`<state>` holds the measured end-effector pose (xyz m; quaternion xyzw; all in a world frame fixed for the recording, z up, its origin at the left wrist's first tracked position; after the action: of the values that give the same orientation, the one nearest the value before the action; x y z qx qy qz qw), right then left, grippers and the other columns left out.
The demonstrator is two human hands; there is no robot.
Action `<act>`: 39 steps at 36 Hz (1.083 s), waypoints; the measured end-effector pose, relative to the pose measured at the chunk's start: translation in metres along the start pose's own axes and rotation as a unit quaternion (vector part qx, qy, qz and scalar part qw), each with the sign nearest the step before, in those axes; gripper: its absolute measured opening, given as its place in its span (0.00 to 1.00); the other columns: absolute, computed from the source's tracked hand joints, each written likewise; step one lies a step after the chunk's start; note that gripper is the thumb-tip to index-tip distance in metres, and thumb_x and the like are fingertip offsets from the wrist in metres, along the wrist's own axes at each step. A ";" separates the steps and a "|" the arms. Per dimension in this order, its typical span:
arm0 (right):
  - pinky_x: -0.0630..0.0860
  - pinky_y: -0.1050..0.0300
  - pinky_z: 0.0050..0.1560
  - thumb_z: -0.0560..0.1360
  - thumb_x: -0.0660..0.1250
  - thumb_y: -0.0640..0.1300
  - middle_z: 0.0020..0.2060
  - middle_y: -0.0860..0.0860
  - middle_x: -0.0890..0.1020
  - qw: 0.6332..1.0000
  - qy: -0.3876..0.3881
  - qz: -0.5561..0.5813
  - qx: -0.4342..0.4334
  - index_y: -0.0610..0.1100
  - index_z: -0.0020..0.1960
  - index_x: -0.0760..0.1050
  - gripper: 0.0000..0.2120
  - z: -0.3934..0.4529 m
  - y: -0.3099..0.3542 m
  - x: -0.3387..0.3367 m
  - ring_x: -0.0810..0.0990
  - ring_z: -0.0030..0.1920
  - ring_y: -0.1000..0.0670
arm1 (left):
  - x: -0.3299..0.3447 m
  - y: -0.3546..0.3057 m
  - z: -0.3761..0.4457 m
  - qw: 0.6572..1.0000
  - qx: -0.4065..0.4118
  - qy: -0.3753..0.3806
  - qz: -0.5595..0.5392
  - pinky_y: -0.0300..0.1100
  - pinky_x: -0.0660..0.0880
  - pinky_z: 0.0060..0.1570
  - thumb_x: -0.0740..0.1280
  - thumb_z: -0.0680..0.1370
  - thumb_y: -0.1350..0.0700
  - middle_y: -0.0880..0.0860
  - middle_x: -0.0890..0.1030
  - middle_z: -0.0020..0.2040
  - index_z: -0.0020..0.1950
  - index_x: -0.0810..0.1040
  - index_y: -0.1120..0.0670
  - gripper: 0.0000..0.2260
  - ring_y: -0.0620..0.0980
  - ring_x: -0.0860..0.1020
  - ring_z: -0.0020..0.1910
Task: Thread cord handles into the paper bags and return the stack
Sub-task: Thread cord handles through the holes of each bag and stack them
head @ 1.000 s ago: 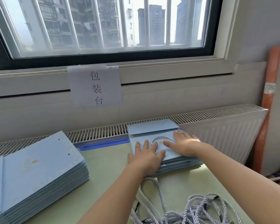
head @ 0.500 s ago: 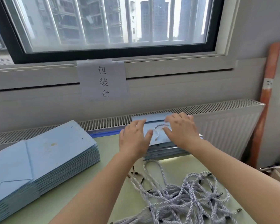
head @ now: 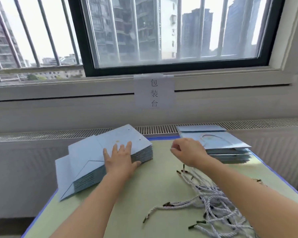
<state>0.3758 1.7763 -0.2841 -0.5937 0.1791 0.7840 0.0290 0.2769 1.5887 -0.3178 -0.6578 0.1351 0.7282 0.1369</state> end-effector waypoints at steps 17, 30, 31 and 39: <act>0.75 0.57 0.39 0.82 0.51 0.57 0.46 0.45 0.82 0.878 0.066 0.449 0.152 0.42 0.58 0.72 0.21 -0.008 0.030 0.016 0.77 0.40 0.49 | 0.003 0.017 -0.027 0.933 0.086 -0.288 -0.197 0.46 0.75 0.39 0.67 0.78 0.58 0.50 0.84 0.50 0.55 0.82 0.52 0.08 0.56 0.82 0.46; 0.80 0.58 0.37 0.78 0.54 0.29 0.52 0.41 0.81 0.702 0.120 0.687 0.145 0.36 0.59 0.71 0.13 -0.032 0.046 0.019 0.81 0.44 0.46 | -0.044 0.004 -0.077 0.961 0.122 -0.143 -0.202 0.43 0.65 0.60 0.54 0.78 0.35 0.44 0.72 0.69 0.67 0.74 0.46 0.24 0.46 0.69 0.66; 0.80 0.58 0.37 0.77 0.54 0.28 0.50 0.41 0.81 0.701 0.129 0.691 0.124 0.36 0.59 0.70 0.13 -0.043 0.047 0.014 0.81 0.44 0.46 | -0.055 0.000 -0.076 0.960 0.124 -0.148 -0.203 0.44 0.64 0.62 0.53 0.79 0.36 0.45 0.71 0.70 0.69 0.73 0.47 0.24 0.47 0.68 0.68; 0.79 0.57 0.37 0.75 0.63 0.31 0.45 0.45 0.84 0.705 0.150 0.692 0.032 0.37 0.58 0.68 0.13 -0.121 0.057 -0.002 0.82 0.43 0.48 | -0.086 -0.029 -0.053 0.968 0.142 -0.062 -0.200 0.52 0.49 0.76 0.48 0.79 0.34 0.52 0.57 0.79 0.79 0.55 0.49 0.32 0.51 0.53 0.78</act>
<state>0.4732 1.6853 -0.2959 -0.4117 0.5665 0.4779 -0.5304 0.3447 1.5935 -0.2380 -0.5985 0.0941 0.6993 0.3795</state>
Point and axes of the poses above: each hand's wrist, its own z-axis towards the middle knuckle, its own x-axis out of the palm, y = z × x, the point moved 1 cm from there along z, towards the middle knuckle
